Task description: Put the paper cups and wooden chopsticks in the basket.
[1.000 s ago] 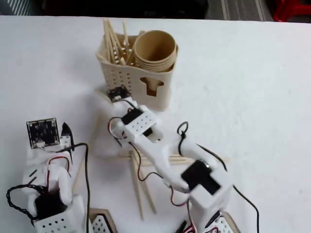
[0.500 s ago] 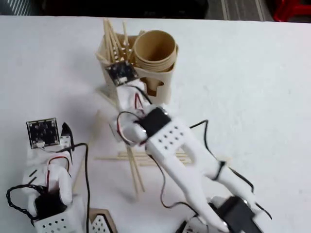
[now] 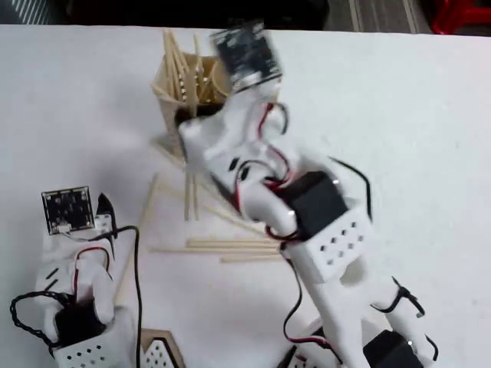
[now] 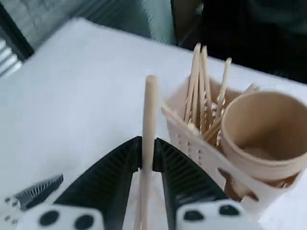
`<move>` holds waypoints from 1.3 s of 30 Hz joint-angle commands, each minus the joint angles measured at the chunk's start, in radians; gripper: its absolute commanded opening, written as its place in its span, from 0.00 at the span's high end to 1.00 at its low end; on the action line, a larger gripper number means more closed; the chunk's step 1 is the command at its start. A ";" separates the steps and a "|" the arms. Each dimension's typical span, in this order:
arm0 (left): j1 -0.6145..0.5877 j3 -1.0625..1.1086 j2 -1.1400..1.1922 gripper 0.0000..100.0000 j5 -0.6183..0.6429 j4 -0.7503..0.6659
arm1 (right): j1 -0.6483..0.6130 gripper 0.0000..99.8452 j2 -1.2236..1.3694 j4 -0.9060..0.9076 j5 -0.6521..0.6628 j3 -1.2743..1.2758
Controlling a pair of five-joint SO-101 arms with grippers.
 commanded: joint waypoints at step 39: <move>-0.005 -0.003 -0.010 0.82 -0.038 -0.005 | 0.124 0.83 0.197 -0.242 0.173 -0.092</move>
